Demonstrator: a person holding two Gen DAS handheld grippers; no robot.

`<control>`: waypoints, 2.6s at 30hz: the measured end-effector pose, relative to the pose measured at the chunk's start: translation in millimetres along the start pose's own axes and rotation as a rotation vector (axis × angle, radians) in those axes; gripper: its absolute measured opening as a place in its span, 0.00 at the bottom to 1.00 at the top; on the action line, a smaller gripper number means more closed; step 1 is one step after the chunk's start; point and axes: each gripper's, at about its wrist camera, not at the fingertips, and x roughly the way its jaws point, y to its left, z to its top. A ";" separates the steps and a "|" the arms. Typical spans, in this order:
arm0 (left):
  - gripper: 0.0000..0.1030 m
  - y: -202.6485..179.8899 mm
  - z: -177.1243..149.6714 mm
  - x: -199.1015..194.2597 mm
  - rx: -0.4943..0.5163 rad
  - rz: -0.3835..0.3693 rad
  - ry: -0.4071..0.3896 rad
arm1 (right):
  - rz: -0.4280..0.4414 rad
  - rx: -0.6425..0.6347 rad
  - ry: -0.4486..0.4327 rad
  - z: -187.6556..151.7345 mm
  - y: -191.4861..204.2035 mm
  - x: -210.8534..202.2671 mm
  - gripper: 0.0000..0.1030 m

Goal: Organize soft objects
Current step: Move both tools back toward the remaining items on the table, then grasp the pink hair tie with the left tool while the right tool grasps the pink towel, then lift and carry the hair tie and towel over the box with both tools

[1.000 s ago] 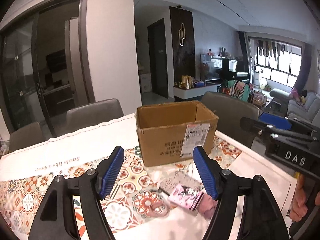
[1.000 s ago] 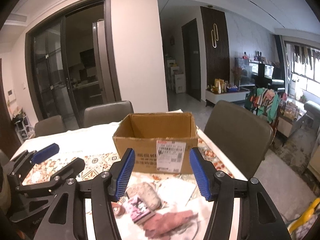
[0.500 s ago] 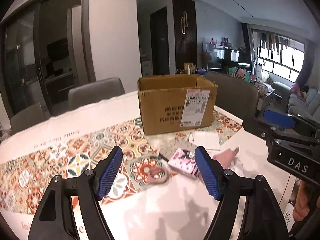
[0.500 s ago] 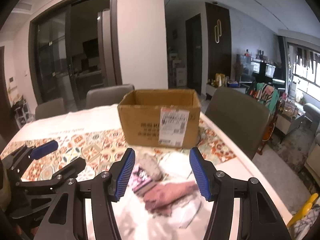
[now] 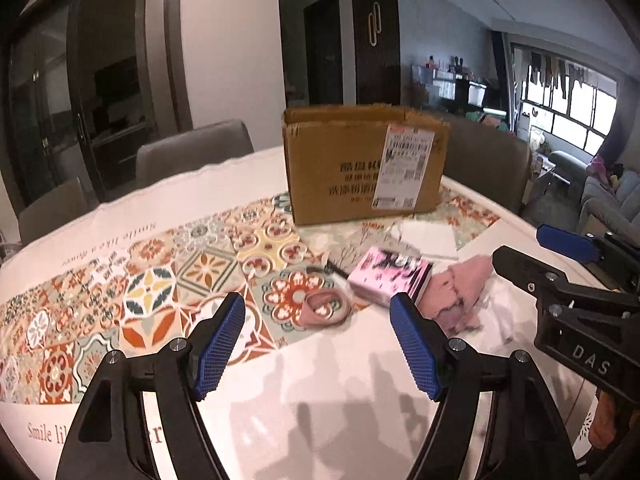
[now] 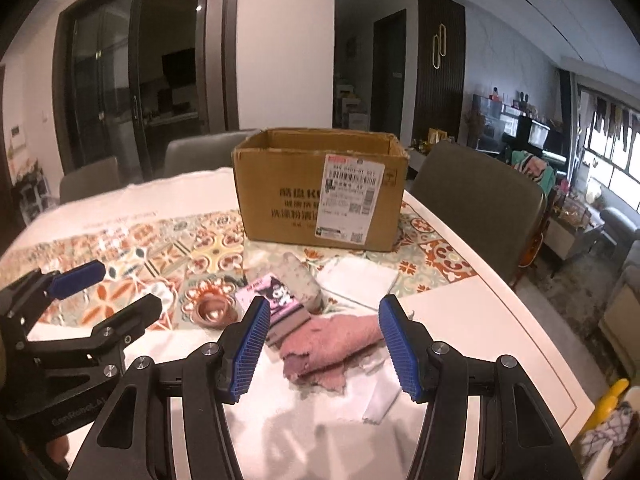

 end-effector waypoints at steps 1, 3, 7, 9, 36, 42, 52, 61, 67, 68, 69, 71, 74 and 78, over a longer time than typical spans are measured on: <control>0.72 1.0 -3.0 4.3 0.000 -0.003 0.013 | -0.003 -0.009 0.007 -1.2 2.2 1.8 0.57; 0.72 2.7 -7.0 12.7 -0.005 -0.003 0.039 | 0.003 -0.020 0.032 -6.5 6.9 8.5 0.57; 0.72 4.6 -11.9 26.3 0.002 -0.007 0.063 | 0.010 -0.035 0.084 -16.8 13.9 24.0 0.57; 0.72 5.9 -13.8 33.8 0.008 -0.012 0.077 | 0.011 -0.037 0.105 -20.5 16.1 31.2 0.57; 0.71 -0.2 -8.0 114.6 0.083 -0.090 0.202 | -0.040 -0.139 0.241 -33.8 33.3 90.7 0.47; 0.57 -2.8 -9.0 124.8 0.069 -0.116 0.243 | -0.043 -0.148 0.246 -33.7 30.3 95.2 0.36; 0.16 -4.2 -9.2 123.2 0.063 -0.113 0.231 | -0.030 -0.126 0.232 -32.0 24.3 94.1 0.15; 0.10 -6.4 -10.1 104.5 0.043 -0.107 0.211 | -0.025 -0.093 0.199 -28.2 17.6 81.5 0.13; 0.10 -8.4 -6.4 85.3 0.040 -0.094 0.182 | -0.026 -0.076 0.168 -23.6 12.0 68.5 0.12; 0.10 -8.9 -5.9 83.4 0.039 -0.093 0.180 | -0.026 -0.071 0.156 -22.6 10.6 64.8 0.12; 0.10 -9.1 -5.5 80.8 0.036 -0.094 0.177 | -0.025 -0.071 0.152 -21.9 10.2 62.8 0.12; 0.10 -9.7 -5.0 76.6 0.033 -0.093 0.172 | -0.029 -0.072 0.136 -20.2 9.1 57.4 0.12; 0.09 -10.1 -2.9 69.2 0.029 -0.093 0.161 | -0.034 -0.072 0.114 -16.4 7.7 49.7 0.11; 0.09 -11.3 2.5 59.1 0.029 -0.094 0.137 | -0.038 -0.068 0.087 -10.0 5.4 39.9 0.11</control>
